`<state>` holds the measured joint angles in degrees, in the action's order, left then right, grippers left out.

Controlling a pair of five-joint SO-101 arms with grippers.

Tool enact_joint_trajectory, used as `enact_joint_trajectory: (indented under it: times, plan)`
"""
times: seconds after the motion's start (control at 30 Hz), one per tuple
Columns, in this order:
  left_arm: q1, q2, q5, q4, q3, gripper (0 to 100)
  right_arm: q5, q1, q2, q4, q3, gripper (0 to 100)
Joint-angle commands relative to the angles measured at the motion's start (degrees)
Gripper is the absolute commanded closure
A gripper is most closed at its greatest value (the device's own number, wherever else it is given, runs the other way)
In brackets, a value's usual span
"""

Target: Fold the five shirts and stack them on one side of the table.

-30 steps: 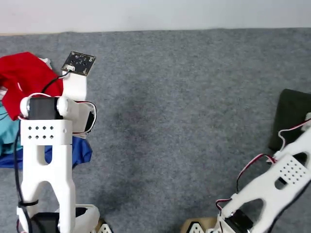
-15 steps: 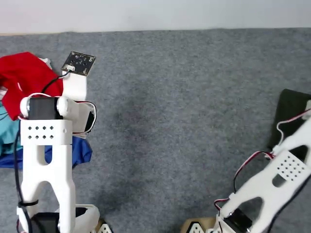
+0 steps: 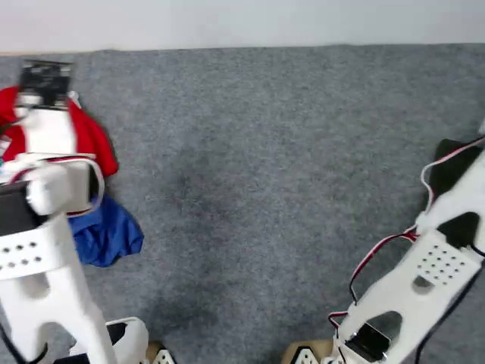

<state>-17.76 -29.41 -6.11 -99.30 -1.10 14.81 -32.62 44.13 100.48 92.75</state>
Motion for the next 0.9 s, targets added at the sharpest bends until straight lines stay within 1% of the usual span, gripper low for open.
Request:
enact_joint_trajectory:
  times: [0.0,0.1,0.17,0.33,0.43,0.53,0.67,0.77,0.87]
  plan:
    - [-6.33,-1.58,-2.37,-1.05,-2.42,100,-0.62,2.42,-11.65,2.59,-7.47,94.8]
    - [-9.93,-1.58,-5.10,-0.70,-2.51,100,-0.70,3.82,-21.23,2.59,-22.95,95.1]
    - [-11.25,-1.49,-5.80,-0.53,-2.51,99,-0.79,5.14,-28.70,2.51,-36.04,95.2]
    - [-12.40,-0.88,-7.30,0.88,-2.51,96,-0.79,9.89,-47.16,2.33,-66.99,95.2]
    - [-12.40,3.08,-7.47,1.76,-3.12,96,-0.79,12.18,-56.04,2.24,-80.97,95.2]
    - [-12.31,9.76,-8.26,3.43,-5.32,96,-0.88,12.79,-62.29,2.24,-91.87,95.2]
    - [-12.31,19.87,-8.44,3.34,-13.93,96,-0.88,12.35,-68.62,2.24,-103.47,95.2]
    - [-12.31,27.25,-8.70,3.34,-20.79,96,-0.88,12.35,-73.10,2.24,-109.10,95.2]
    - [-12.22,35.60,-11.08,3.52,-26.59,96,-0.88,12.35,-76.62,2.24,-112.44,95.2]
